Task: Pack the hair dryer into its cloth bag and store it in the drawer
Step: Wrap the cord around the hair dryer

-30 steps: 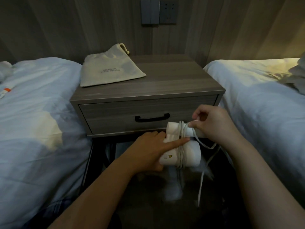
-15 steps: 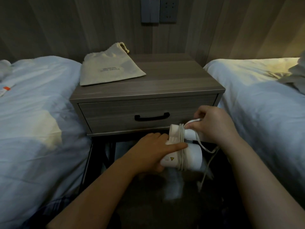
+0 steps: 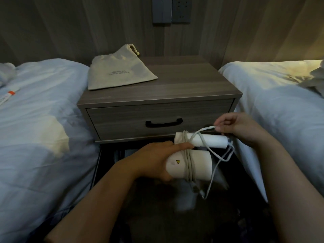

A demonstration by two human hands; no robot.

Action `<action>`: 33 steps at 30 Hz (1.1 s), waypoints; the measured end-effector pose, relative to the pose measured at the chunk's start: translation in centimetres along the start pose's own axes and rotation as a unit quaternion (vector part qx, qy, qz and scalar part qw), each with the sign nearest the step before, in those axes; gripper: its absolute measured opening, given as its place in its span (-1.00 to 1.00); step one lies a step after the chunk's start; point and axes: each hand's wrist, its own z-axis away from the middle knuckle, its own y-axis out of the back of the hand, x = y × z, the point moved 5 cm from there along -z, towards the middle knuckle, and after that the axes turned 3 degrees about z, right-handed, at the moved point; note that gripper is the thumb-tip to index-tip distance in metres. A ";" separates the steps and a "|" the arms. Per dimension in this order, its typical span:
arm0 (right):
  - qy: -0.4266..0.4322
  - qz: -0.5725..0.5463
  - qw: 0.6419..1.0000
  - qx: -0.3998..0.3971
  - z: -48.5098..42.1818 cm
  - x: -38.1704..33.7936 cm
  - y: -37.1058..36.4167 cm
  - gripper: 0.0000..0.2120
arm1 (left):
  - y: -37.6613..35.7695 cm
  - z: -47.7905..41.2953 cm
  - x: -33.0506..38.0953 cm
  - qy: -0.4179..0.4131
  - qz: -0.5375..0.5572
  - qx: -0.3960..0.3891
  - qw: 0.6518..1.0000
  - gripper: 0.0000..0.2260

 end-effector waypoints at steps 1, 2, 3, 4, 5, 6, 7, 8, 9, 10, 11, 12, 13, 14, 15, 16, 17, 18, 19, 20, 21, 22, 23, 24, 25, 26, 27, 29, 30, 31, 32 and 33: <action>-0.020 -0.028 0.999 -0.012 0.0 0.5 -0.1 -0.74 | 0.1 0.1 0.0 0.001 0.027 -0.011 1.000 -0.12; -0.042 -0.067 0.996 -0.031 0.0 0.9 -0.3 -0.72 | 0.1 0.2 0.0 0.001 0.058 -0.024 0.998 -0.12; -0.064 -0.117 0.990 -0.055 0.0 1.3 -0.6 -0.75 | 0.3 0.3 -0.1 0.001 0.095 -0.038 0.995 -0.12; -0.083 -0.172 0.979 -0.076 0.1 1.5 -0.9 -0.83 | 0.4 0.5 -0.1 0.003 0.135 -0.052 0.990 -0.13; -0.095 -0.225 0.965 -0.090 0.1 1.7 -1.2 -0.86 | 0.6 0.6 -0.3 0.005 0.174 -0.064 0.983 -0.13; -0.107 -0.265 0.953 -0.097 0.1 2.2 -1.4 -0.80 | 0.7 0.8 -0.4 0.004 0.210 -0.071 0.975 -0.13; -0.121 -0.288 0.945 -0.094 0.0 2.7 -1.7 -0.79 | 1.0 0.8 -0.4 -0.001 0.242 -0.068 0.968 -0.13; -0.133 -0.305 0.939 -0.088 0.0 2.9 -2.0 -0.79 | 1.3 0.9 -0.5 -0.011 0.273 -0.057 0.960 -0.14; -0.136 -0.330 0.930 -0.090 -0.1 3.2 -2.5 -0.76 | 1.7 0.9 -0.5 -0.021 0.306 -0.044 0.951 -0.16; -0.137 -0.361 0.917 -0.101 -0.3 3.3 -3.2 -0.67 | 2.0 1.0 -0.4 -0.028 0.340 -0.033 0.939 -0.19; -0.137 -0.379 0.908 -0.117 -0.4 3.1 -3.8 -0.59 | 2.3 1.0 -0.4 -0.032 0.377 -0.021 0.926 -0.21; -0.135 -0.386 0.904 -0.129 -0.3 2.9 -4.4 -0.54 | 2.5 1.0 -0.4 -0.034 0.412 -0.006 0.911 -0.22; -0.130 -0.388 0.903 -0.131 -0.4 2.7 -4.7 -0.52 | 2.6 1.0 -0.4 -0.036 0.446 0.009 0.894 -0.20; -0.133 -0.385 0.904 -0.132 -0.4 2.5 -5.1 -0.52 | 2.7 0.9 -0.5 -0.035 0.478 0.023 0.877 -0.16; -0.137 -0.376 0.907 -0.128 -0.4 2.3 -5.6 -0.56 | 2.7 0.9 -0.6 -0.028 0.507 0.037 0.861 -0.14; -0.143 -0.366 0.912 -0.118 -0.4 2.3 -6.1 -0.69 | 2.8 0.8 -0.7 -0.016 0.533 0.051 0.845 -0.14; -0.147 -0.354 0.917 -0.108 -0.4 2.3 -6.6 -0.86 | 2.8 0.8 -0.9 -0.003 0.556 0.067 0.828 -0.15; -0.156 -0.338 0.923 -0.099 -0.3 2.4 -7.2 -0.92 | 2.8 0.7 -1.1 0.007 0.580 0.082 0.811 -0.13; -0.164 -0.324 0.927 -0.095 -0.3 2.6 -7.6 -0.86 | 2.9 0.6 -1.2 0.014 0.601 0.096 0.793 -0.11; -0.165 -0.317 0.929 -0.093 -0.3 2.6 -7.9 -0.82 | 2.9 0.5 -1.4 0.022 0.616 0.109 0.780 -0.09; -0.159 -0.317 0.930 -0.093 -0.3 2.3 -8.1 -0.81 | 3.0 0.5 -1.6 0.028 0.628 0.122 0.768 -0.08; -0.151 -0.315 0.932 -0.094 -0.2 1.9 -8.0 -0.80 | 3.0 0.4 -1.8 0.035 0.637 0.137 0.758 -0.11; -0.143 -0.312 0.934 -0.100 -0.2 1.5 -7.7 -0.80 | 3.2 0.4 -1.9 0.039 0.647 0.153 0.746 -0.17; -0.136 -0.311 0.934 -0.111 0.0 1.0 -7.5 -0.80 | 3.3 0.4 -2.0 0.043 0.653 0.168 0.737 -0.21; -0.125 -0.321 0.930 -0.129 0.2 0.5 -7.3 -0.75 | 3.5 0.3 -1.9 0.042 0.654 0.178 0.734 -0.24; -0.115 -0.337 0.923 -0.148 0.4 0.0 -7.1 -0.66 | 3.6 0.3 -1.9 0.039 0.650 0.185 0.736 -0.26; -0.108 -0.348 0.916 -0.167 0.7 -0.4 -7.1 -0.55 | 3.8 0.2 -1.8 0.035 0.640 0.191 0.743 -0.30; -0.107 -0.344 0.915 -0.179 1.1 -1.0 -7.4 -0.35 | 4.0 0.1 -1.5 0.030 0.608 0.201 0.767 -0.35; -0.111 -0.336 0.919 -0.174 1.2 -1.0 -7.6 -0.29 | 4.0 0.1 -1.4 0.029 0.587 0.203 0.783 -0.35; -0.113 -0.322 0.925 -0.166 1.3 -1.2 -7.8 -0.26 | 4.0 0.0 -1.2 0.029 0.558 0.204 0.804 -0.34; -0.111 -0.306 0.933 -0.155 1.5 -1.4 -8.0 -0.28 | 3.9 -0.1 -1.0 0.034 0.525 0.204 0.826 -0.31; -0.106 -0.288 0.941 -0.144 1.7 -1.6 -8.2 -0.33 | 3.8 -0.1 -0.9 0.040 0.492 0.205 0.845 -0.27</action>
